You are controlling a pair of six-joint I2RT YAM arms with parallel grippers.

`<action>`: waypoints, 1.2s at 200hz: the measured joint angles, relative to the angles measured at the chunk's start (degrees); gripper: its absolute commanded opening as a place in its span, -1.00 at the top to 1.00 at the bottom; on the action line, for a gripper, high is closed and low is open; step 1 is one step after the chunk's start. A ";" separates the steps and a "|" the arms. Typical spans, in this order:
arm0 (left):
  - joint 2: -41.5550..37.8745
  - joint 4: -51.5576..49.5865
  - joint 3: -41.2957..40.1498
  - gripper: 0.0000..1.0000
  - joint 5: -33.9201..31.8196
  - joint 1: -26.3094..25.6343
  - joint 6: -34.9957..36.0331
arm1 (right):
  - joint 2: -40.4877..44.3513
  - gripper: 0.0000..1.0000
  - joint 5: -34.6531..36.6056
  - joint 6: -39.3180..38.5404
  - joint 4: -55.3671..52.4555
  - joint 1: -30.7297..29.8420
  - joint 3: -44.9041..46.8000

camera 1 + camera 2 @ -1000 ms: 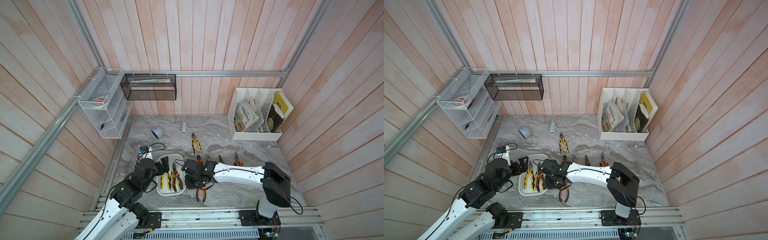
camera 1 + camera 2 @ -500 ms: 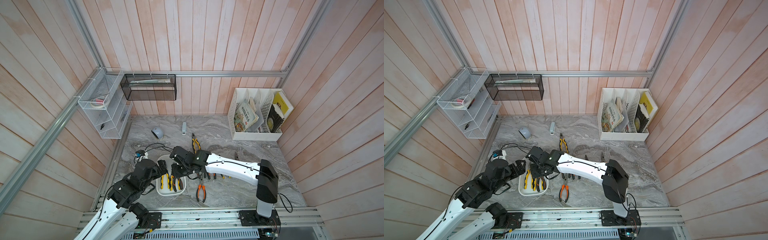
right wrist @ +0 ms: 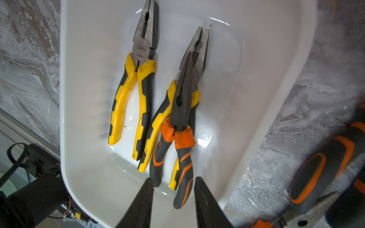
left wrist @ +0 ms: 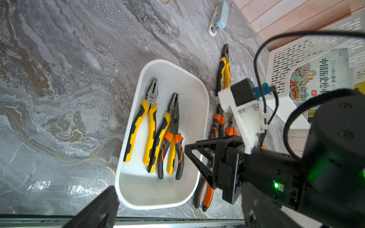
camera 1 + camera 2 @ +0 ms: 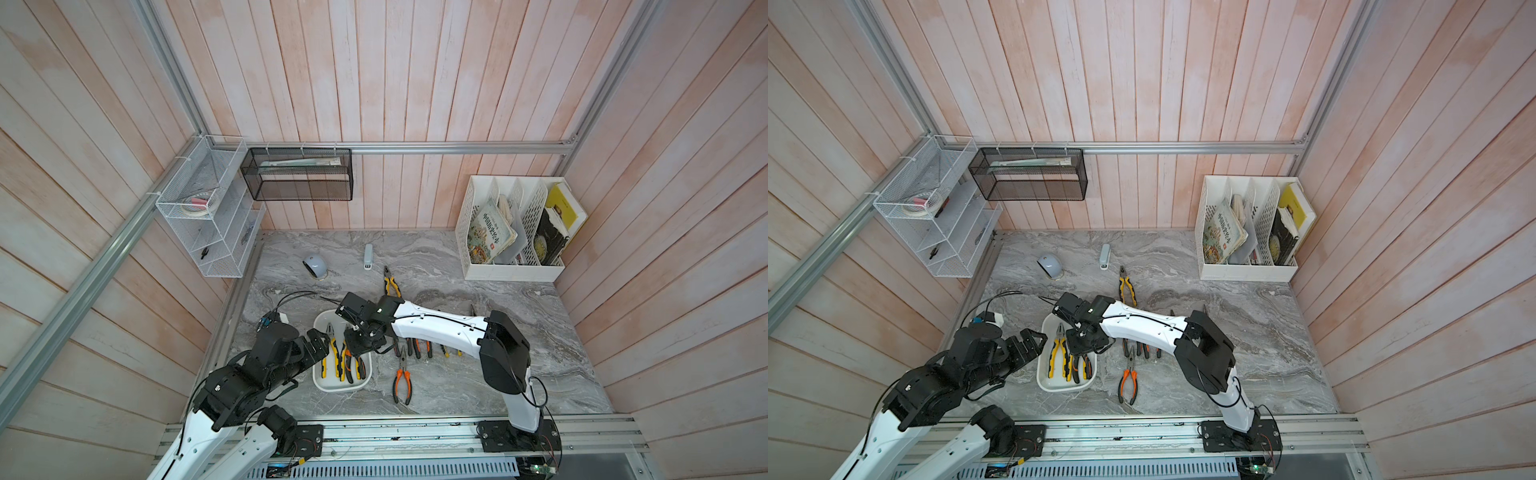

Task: Take the pliers out of the storage box
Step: Adjust the storage box at the center of the board, then pick up the pliers from the storage box.

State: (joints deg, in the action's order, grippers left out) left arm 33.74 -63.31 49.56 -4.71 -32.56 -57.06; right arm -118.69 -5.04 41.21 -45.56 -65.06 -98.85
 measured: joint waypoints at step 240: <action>-5.11 -4.83 1.86 -1.00 0.22 0.04 -1.46 | -12.46 0.76 2.93 -3.41 -13.86 -1.14 -13.70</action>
State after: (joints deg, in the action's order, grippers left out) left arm 28.62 -68.14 51.42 -4.49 -32.51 -58.52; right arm -131.15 -2.11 37.80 -59.42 -66.19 -112.55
